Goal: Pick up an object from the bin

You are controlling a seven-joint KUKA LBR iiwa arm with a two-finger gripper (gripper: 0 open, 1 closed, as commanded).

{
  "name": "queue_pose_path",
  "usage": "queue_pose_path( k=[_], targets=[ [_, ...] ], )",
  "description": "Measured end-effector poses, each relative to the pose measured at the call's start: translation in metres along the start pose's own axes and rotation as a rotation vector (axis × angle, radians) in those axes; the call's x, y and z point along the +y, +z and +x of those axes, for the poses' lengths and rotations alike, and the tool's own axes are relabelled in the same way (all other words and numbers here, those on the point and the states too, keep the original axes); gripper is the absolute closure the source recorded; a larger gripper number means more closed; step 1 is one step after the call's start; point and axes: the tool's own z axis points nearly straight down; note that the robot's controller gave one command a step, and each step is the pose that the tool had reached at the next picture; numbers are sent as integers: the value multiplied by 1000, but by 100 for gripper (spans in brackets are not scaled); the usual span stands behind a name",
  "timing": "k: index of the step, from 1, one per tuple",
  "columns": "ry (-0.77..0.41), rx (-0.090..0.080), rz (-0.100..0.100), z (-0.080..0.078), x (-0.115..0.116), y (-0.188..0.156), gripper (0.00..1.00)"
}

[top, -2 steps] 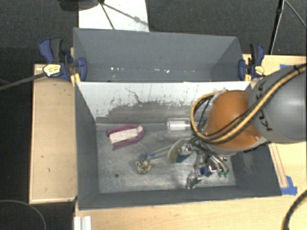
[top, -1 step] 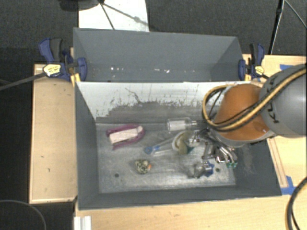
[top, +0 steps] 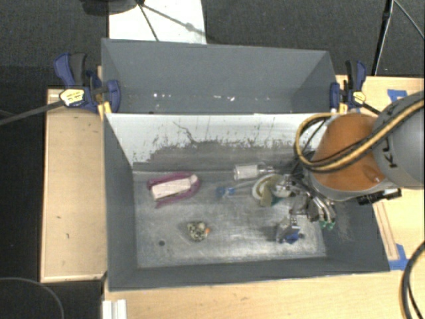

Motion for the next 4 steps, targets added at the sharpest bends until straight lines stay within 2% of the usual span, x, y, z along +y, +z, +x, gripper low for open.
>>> queue_pose_path(
  k=[1,2,3,4],
  targets=[
    [-100,8,19,19,43,4,0],
    [-140,26,16,4,-28,-9,0],
    [-481,26,8,10,-15,7,0],
    [-479,17,9,8,-15,4,100]
  ],
)
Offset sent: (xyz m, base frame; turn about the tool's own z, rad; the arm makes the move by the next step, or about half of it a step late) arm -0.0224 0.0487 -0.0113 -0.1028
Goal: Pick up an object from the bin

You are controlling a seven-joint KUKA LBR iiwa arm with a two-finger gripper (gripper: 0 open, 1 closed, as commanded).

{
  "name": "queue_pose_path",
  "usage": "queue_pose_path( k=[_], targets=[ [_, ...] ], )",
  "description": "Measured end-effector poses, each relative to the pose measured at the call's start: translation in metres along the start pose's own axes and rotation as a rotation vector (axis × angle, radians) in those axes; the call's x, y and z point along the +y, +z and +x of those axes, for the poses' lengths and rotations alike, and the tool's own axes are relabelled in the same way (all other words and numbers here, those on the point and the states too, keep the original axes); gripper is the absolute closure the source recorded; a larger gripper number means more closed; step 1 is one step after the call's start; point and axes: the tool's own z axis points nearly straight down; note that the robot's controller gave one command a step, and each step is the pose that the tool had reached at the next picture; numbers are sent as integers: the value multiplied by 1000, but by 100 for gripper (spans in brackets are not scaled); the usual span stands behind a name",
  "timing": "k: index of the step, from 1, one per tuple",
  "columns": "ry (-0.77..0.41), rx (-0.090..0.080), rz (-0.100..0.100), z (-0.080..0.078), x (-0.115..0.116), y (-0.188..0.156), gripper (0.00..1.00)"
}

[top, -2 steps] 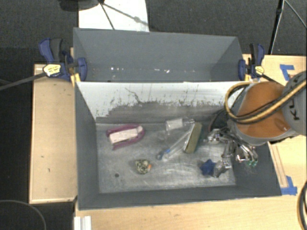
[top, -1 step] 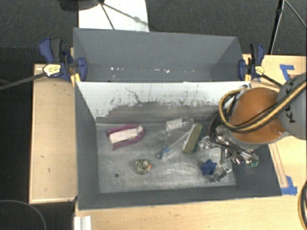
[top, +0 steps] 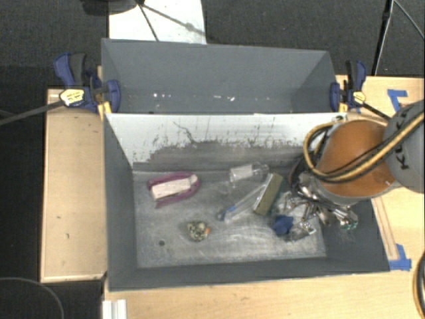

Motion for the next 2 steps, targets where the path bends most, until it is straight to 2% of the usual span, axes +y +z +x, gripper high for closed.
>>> queue_pose_path(
  k=[1,2],
  targets=[
    [-8,6,-1,1,-9,-110,100],
    [-213,8,-3,5,-19,-176,100]
  ],
)
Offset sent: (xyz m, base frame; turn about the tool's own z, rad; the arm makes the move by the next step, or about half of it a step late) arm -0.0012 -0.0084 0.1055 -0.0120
